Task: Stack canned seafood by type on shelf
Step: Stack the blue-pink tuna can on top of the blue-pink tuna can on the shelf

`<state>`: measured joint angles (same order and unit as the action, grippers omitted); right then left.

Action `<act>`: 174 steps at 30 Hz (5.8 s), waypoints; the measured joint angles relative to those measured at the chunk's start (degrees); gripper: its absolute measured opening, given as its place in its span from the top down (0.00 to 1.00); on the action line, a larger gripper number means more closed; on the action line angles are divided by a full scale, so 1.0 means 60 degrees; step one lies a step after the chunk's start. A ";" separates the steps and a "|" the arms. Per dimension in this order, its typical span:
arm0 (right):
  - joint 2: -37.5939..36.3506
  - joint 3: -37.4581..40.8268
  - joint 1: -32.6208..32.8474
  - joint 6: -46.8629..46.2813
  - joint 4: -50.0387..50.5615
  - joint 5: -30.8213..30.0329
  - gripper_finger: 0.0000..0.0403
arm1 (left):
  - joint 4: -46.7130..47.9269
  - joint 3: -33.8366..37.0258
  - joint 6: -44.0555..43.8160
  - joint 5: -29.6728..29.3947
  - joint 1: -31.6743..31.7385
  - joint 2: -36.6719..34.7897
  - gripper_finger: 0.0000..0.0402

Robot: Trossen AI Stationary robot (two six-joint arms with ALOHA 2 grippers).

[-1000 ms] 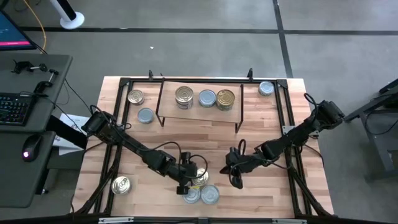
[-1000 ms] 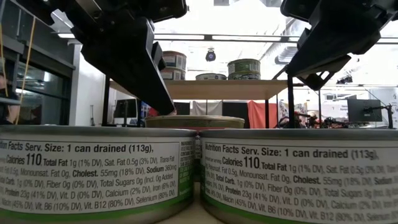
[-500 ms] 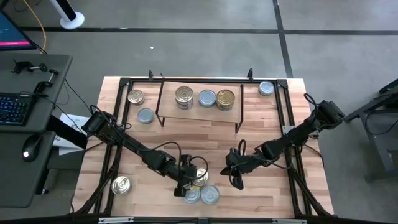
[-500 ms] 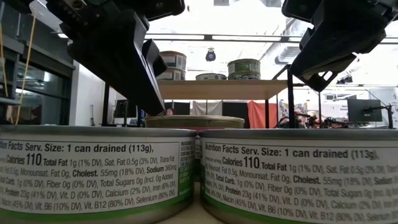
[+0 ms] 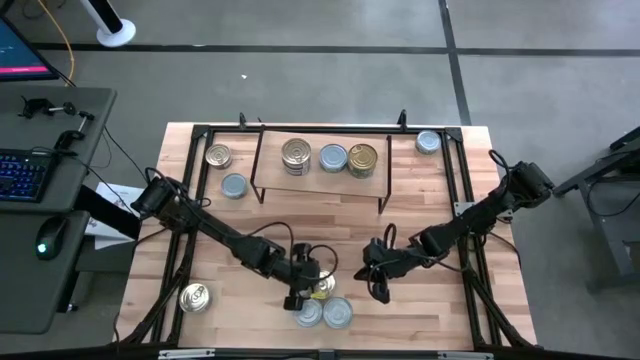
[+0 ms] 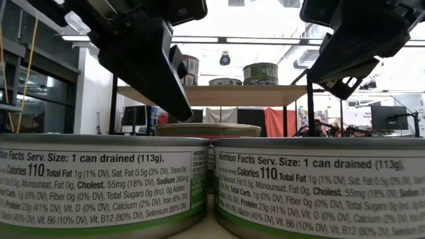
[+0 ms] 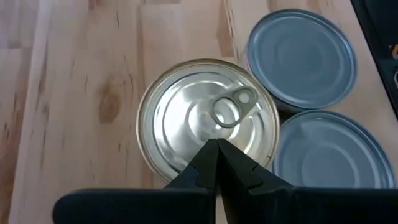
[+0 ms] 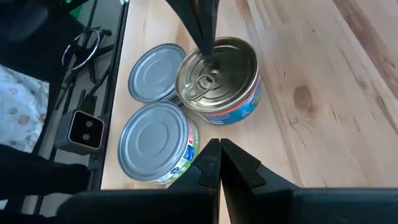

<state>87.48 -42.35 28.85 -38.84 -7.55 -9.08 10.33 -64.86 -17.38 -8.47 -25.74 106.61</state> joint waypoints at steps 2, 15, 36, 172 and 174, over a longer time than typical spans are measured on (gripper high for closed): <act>0.0000 0.0000 -0.0050 -0.0032 0.0000 -0.0018 1.00 | 0.0003 0.0000 0.0003 0.0000 0.0081 0.0000 1.00; 0.1034 0.0004 -0.0515 -0.2317 -0.0205 0.1323 1.00 | -0.0836 0.0000 0.0016 0.0092 0.0221 0.0312 1.00; 0.0860 0.0004 -0.0494 -0.0974 -0.1375 0.1511 1.00 | -0.1979 -0.0018 0.0418 -0.0875 0.0696 0.1090 1.00; 0.7060 -1.2064 -0.1597 1.4621 1.1839 0.0521 0.29 | -0.2060 0.3544 -0.3833 -1.0055 -0.3900 -0.6317 1.00; 0.7060 -1.1897 -0.1594 1.4718 1.1597 0.0525 0.29 | -0.2066 0.3545 -0.3829 -1.0054 -0.3900 -0.6313 1.00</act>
<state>129.84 -113.73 19.29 49.46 62.03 -5.93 -2.07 -43.59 -40.36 -68.80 -49.15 68.73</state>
